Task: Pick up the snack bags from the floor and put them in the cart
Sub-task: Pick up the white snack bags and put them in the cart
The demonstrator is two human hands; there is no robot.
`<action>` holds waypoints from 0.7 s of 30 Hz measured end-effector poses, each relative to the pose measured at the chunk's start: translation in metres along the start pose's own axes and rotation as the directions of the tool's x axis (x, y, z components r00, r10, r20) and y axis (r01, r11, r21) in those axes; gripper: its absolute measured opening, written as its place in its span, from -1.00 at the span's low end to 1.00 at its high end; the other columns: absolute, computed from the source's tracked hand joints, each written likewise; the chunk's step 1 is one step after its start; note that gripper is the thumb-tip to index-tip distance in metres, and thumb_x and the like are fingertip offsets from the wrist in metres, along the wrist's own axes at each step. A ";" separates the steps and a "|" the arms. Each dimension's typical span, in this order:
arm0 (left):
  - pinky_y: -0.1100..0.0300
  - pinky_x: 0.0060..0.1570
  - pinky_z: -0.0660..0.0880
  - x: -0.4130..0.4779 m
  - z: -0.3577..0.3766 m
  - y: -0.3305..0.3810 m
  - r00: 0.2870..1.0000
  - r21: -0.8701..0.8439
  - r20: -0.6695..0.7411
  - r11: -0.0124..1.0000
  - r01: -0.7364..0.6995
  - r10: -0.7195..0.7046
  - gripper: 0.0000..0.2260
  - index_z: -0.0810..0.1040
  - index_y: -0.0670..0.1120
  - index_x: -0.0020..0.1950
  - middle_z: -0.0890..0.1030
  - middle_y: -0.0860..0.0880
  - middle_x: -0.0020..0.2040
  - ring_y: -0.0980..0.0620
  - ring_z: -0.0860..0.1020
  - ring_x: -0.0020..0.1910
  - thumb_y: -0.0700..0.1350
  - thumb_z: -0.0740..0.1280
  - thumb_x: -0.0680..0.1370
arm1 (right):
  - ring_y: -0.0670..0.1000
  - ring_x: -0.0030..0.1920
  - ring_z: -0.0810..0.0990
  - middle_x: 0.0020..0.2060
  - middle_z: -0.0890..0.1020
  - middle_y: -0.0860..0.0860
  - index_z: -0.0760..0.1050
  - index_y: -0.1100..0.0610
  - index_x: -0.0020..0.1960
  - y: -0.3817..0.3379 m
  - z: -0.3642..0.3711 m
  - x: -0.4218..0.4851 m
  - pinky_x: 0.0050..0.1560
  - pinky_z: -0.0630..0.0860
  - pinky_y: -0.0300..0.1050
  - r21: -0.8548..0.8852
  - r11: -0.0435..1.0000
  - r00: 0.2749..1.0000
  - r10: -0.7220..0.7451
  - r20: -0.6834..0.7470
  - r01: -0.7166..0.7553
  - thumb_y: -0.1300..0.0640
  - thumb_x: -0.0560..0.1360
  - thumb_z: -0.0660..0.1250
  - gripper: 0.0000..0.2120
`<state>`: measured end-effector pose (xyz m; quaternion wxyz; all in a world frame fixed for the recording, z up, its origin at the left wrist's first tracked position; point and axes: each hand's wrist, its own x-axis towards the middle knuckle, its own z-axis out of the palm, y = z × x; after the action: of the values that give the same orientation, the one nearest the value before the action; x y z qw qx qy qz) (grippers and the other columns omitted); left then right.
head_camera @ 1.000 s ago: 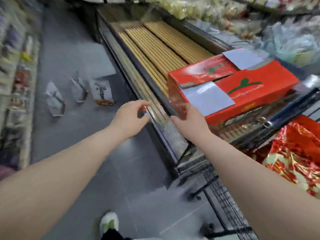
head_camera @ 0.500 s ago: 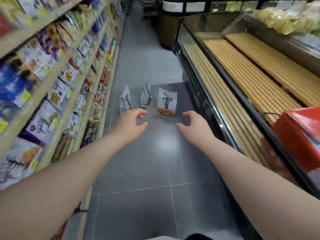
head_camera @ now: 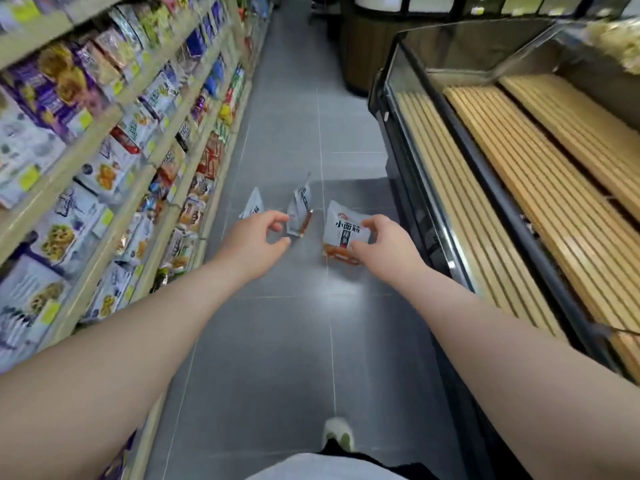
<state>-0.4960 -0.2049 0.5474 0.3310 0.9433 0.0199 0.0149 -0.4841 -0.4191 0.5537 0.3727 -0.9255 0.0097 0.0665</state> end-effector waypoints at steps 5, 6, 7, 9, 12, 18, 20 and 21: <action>0.26 0.00 0.33 0.095 -0.004 -0.009 1.000 -0.010 -0.022 1.000 0.021 -0.022 -0.65 0.50 0.00 0.28 0.59 0.01 0.11 0.01 0.53 0.10 -0.08 0.37 0.50 | 0.04 0.26 0.48 0.31 0.48 0.04 0.36 0.12 0.37 -0.019 -0.006 0.106 0.11 0.35 -0.19 -0.050 0.999 1.000 -0.009 0.008 0.010 0.08 0.50 0.29 -0.55; 0.26 0.00 0.33 0.112 -0.004 -0.013 0.999 -0.009 -0.020 1.000 0.027 -0.027 -0.65 0.50 0.01 0.28 0.58 0.01 0.11 0.02 0.53 0.09 -0.07 0.37 0.49 | 0.04 0.25 0.48 0.31 0.48 0.04 0.36 0.12 0.37 -0.023 -0.004 0.124 0.08 0.35 -0.20 -0.052 0.999 1.000 -0.007 0.023 0.009 0.08 0.51 0.29 -0.55; 0.26 0.00 0.32 0.129 -0.004 -0.019 1.000 -0.005 -0.019 1.000 0.025 -0.025 -0.65 0.50 0.01 0.28 0.58 0.01 0.11 0.02 0.53 0.10 -0.07 0.37 0.49 | 0.04 0.23 0.49 0.31 0.47 0.04 0.35 0.11 0.37 -0.025 0.001 0.140 0.04 0.35 -0.22 -0.058 0.998 0.999 -0.004 0.036 0.006 0.08 0.52 0.29 -0.56; 0.28 0.00 0.31 0.164 -0.001 -0.032 1.000 -0.008 -0.010 1.000 0.017 -0.017 -0.65 0.50 0.01 0.28 0.58 0.01 0.10 0.02 0.52 0.10 -0.09 0.37 0.49 | 0.05 0.19 0.53 0.31 0.46 0.03 0.35 0.10 0.37 -0.030 0.010 0.173 -0.04 0.37 -0.24 -0.064 0.998 0.999 0.013 0.052 -0.009 0.06 0.53 0.30 -0.57; 0.30 -0.03 0.28 0.235 0.005 -0.057 0.999 -0.032 0.040 0.999 0.006 -0.005 -0.66 0.49 0.01 0.28 0.56 0.02 0.09 0.05 0.49 0.03 -0.10 0.36 0.50 | 0.06 0.17 0.54 0.30 0.48 0.05 0.36 0.10 0.36 -0.035 0.027 0.238 0.05 0.40 -0.18 -0.081 0.996 1.000 0.028 0.014 -0.027 0.06 0.51 0.31 -0.56; 0.28 0.02 0.32 0.390 0.012 -0.091 0.982 -0.061 0.180 0.997 -0.039 0.049 -0.66 0.49 0.01 0.28 0.58 0.01 0.12 0.01 0.52 0.15 -0.12 0.35 0.50 | 0.04 0.12 0.53 0.32 0.46 0.07 0.36 0.11 0.38 -0.042 0.051 0.359 0.05 0.40 -0.16 -0.051 0.977 0.977 0.206 -0.055 -0.208 0.04 0.50 0.31 -0.53; 0.30 0.00 0.29 0.429 0.013 -0.095 0.972 -0.052 0.227 0.997 -0.055 0.065 -0.66 0.48 0.01 0.29 0.57 0.01 0.13 0.02 0.52 0.14 -0.11 0.34 0.51 | 0.05 0.21 0.51 0.33 0.46 0.07 0.36 0.10 0.38 -0.043 0.059 0.389 0.10 0.40 -0.13 -0.037 0.963 0.963 0.263 -0.055 -0.265 0.05 0.50 0.31 -0.52; 0.32 -0.01 0.28 0.450 0.015 -0.097 0.964 -0.052 0.257 0.997 -0.063 0.074 -0.66 0.48 0.00 0.30 0.57 0.01 0.13 0.02 0.52 0.14 -0.11 0.34 0.52 | 0.05 0.22 0.50 0.33 0.46 0.06 0.36 0.10 0.38 -0.043 0.062 0.405 0.11 0.40 -0.13 -0.028 0.956 0.956 0.289 -0.057 -0.290 0.05 0.49 0.31 -0.52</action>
<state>-0.0488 -0.1174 0.4815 0.3502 0.9300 -0.0565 -0.0962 -0.0868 -0.3324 0.4862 0.3419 -0.9221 0.1537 0.0962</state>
